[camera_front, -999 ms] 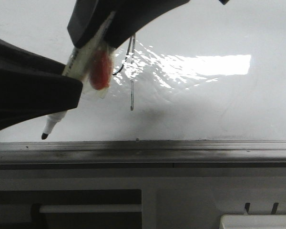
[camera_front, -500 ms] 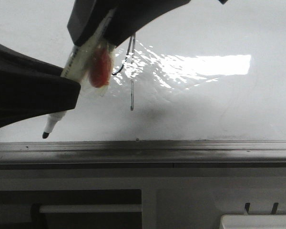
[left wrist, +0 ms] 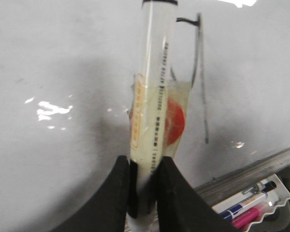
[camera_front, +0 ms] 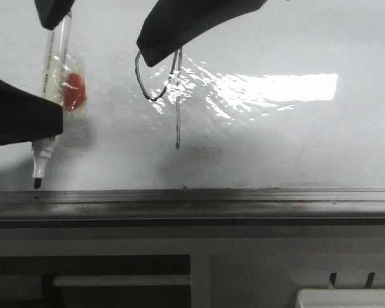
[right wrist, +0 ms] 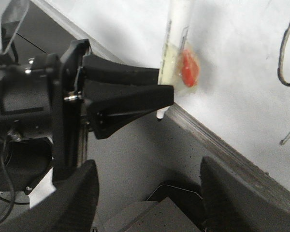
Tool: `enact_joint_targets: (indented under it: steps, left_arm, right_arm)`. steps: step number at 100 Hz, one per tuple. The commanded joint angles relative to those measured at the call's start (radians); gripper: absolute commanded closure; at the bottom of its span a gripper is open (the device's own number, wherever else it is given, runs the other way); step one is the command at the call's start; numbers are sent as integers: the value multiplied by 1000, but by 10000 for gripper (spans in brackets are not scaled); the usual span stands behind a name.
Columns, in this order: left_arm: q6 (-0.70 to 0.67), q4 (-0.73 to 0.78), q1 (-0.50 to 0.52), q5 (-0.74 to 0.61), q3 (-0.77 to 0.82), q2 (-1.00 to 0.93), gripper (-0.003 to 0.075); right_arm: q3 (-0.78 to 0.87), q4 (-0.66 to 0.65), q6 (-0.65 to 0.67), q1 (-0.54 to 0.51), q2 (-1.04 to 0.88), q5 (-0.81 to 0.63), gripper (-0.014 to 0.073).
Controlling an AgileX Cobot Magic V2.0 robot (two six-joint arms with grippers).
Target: Write number 9 on whiteboard
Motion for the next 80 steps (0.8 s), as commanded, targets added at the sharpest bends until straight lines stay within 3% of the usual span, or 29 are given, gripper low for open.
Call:
enact_joint_targets:
  steps: [1,21,70,80]
  left_arm:
    - [5,-40,14,0,-63,29,741]
    - [3,-117,20,-5,-116,87,741]
    - [30,-130,20,-71,-112,116,738]
    - [29,-130,20,-72,-112,116,680]
  right_arm:
    - [-32,26,-12,3,-25,-57,202]
    - [-32,53,-12,3,-25,-44,202]
    - [-32,58,-12,3,-25,-10,203]
    - [-32,58,-12,3,-25,-10,203]
